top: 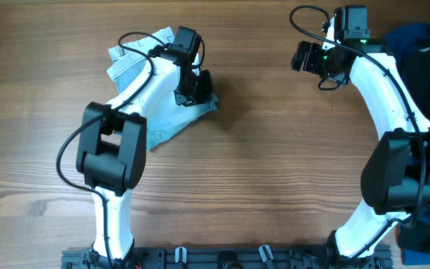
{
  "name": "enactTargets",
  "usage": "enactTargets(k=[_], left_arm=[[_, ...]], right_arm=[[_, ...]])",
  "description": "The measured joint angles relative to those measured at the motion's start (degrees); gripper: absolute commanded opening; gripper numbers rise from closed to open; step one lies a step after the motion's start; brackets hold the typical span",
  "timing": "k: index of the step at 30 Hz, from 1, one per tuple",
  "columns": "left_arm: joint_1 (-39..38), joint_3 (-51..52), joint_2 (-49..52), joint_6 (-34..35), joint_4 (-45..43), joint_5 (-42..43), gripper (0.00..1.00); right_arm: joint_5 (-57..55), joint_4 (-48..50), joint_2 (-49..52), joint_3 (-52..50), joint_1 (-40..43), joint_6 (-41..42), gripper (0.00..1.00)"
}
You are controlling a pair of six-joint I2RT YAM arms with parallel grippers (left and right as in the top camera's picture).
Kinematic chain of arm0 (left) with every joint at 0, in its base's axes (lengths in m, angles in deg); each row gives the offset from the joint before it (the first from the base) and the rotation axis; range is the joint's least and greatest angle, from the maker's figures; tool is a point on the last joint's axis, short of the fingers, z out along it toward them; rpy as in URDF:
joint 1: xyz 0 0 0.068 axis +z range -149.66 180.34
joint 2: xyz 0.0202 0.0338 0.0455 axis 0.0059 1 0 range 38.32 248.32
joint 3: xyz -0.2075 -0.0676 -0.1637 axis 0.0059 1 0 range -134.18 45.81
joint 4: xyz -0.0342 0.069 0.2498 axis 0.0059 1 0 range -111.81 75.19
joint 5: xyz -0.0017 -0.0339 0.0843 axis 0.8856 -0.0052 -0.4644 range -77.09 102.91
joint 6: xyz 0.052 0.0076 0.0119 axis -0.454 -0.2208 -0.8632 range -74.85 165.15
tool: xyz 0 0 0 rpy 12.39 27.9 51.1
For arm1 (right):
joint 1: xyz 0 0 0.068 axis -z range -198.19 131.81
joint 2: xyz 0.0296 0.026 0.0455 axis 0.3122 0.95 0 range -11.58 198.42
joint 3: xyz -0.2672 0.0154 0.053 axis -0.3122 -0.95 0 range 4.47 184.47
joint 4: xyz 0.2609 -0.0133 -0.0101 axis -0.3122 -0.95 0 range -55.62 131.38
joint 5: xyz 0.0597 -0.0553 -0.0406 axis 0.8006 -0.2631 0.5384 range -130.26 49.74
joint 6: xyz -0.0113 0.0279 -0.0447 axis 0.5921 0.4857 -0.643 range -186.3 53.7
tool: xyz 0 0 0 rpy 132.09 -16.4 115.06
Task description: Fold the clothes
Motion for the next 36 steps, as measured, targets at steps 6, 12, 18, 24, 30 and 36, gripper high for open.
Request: enactTargets(k=[6, 12, 18, 24, 30, 36], left_arm=[[0.24, 0.0, 2.32, -0.22, -1.11, 3.39, 0.09], [0.55, -1.92, 0.81, -0.63, -0.81, 6.51, 0.52], [4.0, -7.82, -8.87, -2.08, -0.7, 1.68, 0.81], [14.82, -9.66, -15.23, -8.15, -2.91, -5.11, 1.0], [22.14, -9.62, -10.14, -17.07, -7.93, -7.63, 1.0], [23.32, -9.49, -4.13, -30.71, -10.43, -7.28, 1.0]], right_arm=[[-0.02, 0.0, 0.0, 0.02, 0.0, 0.0, 1.0], [0.0, 0.0, 0.0, 0.0, 0.0, 0.0, 1.0], [-0.02, 0.0, 0.0, 0.0, 0.0, 0.0, 1.0], [0.0, 0.0, 0.0, 0.02, 0.0, 0.0, 1.0], [0.0, 0.0, 0.0, 0.02, 0.0, 0.0, 1.0], [-0.02, 0.0, 0.0, 0.02, 0.0, 0.0, 1.0]])
